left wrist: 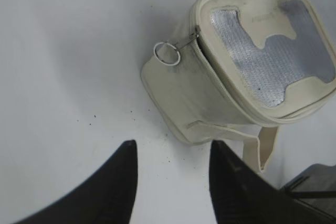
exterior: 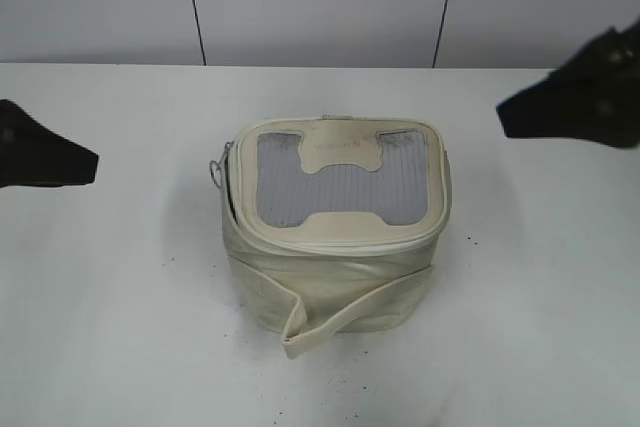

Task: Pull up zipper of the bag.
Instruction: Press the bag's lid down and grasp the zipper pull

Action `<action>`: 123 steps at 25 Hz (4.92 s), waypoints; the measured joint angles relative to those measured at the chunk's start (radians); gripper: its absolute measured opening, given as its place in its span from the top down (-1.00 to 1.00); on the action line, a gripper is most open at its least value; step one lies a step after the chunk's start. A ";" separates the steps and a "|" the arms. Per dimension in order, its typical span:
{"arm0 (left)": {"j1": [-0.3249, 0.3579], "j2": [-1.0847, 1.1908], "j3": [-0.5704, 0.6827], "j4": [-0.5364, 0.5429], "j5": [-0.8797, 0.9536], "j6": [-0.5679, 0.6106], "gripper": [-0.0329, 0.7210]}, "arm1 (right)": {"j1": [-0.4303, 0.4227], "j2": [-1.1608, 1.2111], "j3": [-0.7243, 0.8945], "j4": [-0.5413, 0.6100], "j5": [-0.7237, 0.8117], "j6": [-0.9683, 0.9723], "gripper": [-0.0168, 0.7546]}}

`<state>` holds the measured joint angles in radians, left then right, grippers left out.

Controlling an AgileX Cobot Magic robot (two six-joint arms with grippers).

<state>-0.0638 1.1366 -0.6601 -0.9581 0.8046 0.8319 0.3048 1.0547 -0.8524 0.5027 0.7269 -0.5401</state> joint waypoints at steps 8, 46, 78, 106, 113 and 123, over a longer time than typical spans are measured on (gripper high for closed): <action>-0.001 0.325 -0.226 -0.007 0.117 0.092 -0.01 | 0.000 0.465 -0.390 0.110 0.153 -0.245 -0.29; -0.166 0.557 -0.403 0.147 0.034 0.266 -0.28 | 0.153 1.169 -1.056 0.111 0.392 -0.334 0.08; -0.372 0.561 -0.403 0.374 -0.282 0.509 -0.38 | 0.153 1.172 -1.069 0.107 0.471 -0.334 0.91; -0.374 0.464 -0.404 0.446 0.241 0.080 0.92 | 0.159 1.173 -1.110 0.068 0.496 -0.234 0.91; -0.384 0.463 -0.409 0.351 0.339 -0.024 0.92 | 0.163 1.173 -1.112 0.067 0.500 -0.228 0.91; -0.638 0.463 -0.409 0.393 0.216 -0.390 0.92 | 0.163 1.173 -1.114 0.066 0.500 -0.225 0.91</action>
<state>-0.7019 1.5994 -1.0690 -0.5651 1.0206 0.4415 0.4682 2.2277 -1.9662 0.5684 1.2265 -0.7654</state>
